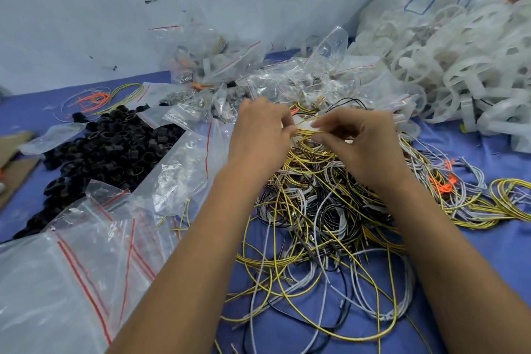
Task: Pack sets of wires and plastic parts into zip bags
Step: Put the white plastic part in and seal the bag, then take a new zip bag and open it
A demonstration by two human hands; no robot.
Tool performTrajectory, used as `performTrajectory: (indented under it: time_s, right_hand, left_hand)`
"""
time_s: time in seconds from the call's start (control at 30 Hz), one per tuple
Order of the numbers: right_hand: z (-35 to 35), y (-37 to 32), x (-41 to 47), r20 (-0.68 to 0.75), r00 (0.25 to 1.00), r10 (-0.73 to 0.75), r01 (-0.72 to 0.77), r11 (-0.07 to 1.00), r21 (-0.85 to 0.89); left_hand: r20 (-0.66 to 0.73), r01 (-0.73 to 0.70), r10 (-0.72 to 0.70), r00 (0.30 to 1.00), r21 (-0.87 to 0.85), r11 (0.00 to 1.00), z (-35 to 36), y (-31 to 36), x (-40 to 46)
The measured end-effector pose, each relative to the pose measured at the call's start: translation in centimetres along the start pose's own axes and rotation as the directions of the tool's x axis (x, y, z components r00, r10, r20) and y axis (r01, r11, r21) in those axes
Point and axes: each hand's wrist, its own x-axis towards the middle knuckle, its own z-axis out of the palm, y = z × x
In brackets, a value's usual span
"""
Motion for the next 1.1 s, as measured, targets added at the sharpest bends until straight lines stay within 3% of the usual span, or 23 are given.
performTrajectory:
  time_s: [0.07, 0.2, 0.33, 0.47, 0.53, 0.6, 0.7, 0.77, 0.87, 0.93, 0.97, 1.03, 1.1]
  right_hand:
    - [-0.2, -0.1, 0.0, 0.011, 0.999, 0.03, -0.031, 0.996, 0.085]
    - [-0.6, 0.5, 0.2, 0.038, 0.998, 0.057, -0.061, 0.992, 0.106]
    - [-0.2, 0.9, 0.2, 0.067, 0.998, 0.021, -0.017, 0.997, -0.071]
    - [0.0, 1.3, 0.5, 0.088, 0.989, -0.121, 0.142, 0.939, -0.314]
    - [0.2, 1.2, 0.5, 0.034, 0.991, -0.128, 0.131, 0.911, -0.391]
    - [0.2, 1.0, 0.5, -0.017, 0.991, -0.134, 0.115, 0.9, -0.421]
    - [0.4, 0.7, 0.4, 0.026, 0.993, -0.114, 0.116, 0.93, -0.348]
    - [0.6, 0.8, 0.3, 0.031, 0.997, -0.076, 0.082, 0.951, -0.297]
    - [0.6, 1.1, 0.3, -0.043, 0.999, 0.011, -0.02, 0.973, -0.23]
    - [0.4, 1.4, 0.4, -0.082, 0.995, 0.065, -0.08, 0.977, -0.197]
    - [0.3, 1.5, 0.4, -0.099, 0.991, 0.095, -0.111, 0.978, -0.179]
    - [0.2, 1.6, 0.6, -0.124, 0.979, 0.164, -0.179, 0.976, -0.123]
    - [0.2, 1.5, 0.6, -0.139, 0.967, 0.211, -0.224, 0.971, -0.082]
  left_hand:
    - [0.066, -0.119, 0.123, 0.99, -0.074, 0.99, -0.7, -0.6, 0.3]
    - [0.198, -0.123, 0.196, 0.96, -0.329, 0.936, -1.8, -0.7, 0.0]
    - [0.3, -0.155, 0.245, 0.922, -0.296, 0.943, -2.1, -0.3, -0.1]
    - [0.293, -0.151, 0.22, 0.93, -0.241, 0.959, -2.3, -0.2, 0.1]
    - [0.282, -0.119, 0.191, 0.94, -0.252, 0.96, -2.5, -0.2, 0.3]
    - [0.281, -0.103, 0.174, 0.944, -0.253, 0.962, -2.7, -0.1, 0.5]
    - [0.271, -0.093, 0.157, 0.95, -0.236, 0.967, -2.9, 0.2, 0.6]
    - [0.169, -0.127, 0.164, 0.972, -0.212, 0.969, -3.2, 0.6, 0.4]
    - [-0.184, -0.237, 0.204, 0.961, -0.18, 0.955, -4.6, 0.8, 0.2]
    - [-0.344, -0.179, 0.103, 0.933, -0.197, 0.964, -6.1, 0.4, 0.1]
    - [-0.358, -0.095, 0.015, 0.934, -0.207, 0.974, -6.7, -0.1, 0.0]
    - [-0.202, 0.147, -0.188, 0.961, -0.204, 0.968, -7.9, -1.5, -0.1]
    - [0.161, 0.328, -0.31, 0.937, -0.102, 0.939, -8.7, -2.9, -0.5]
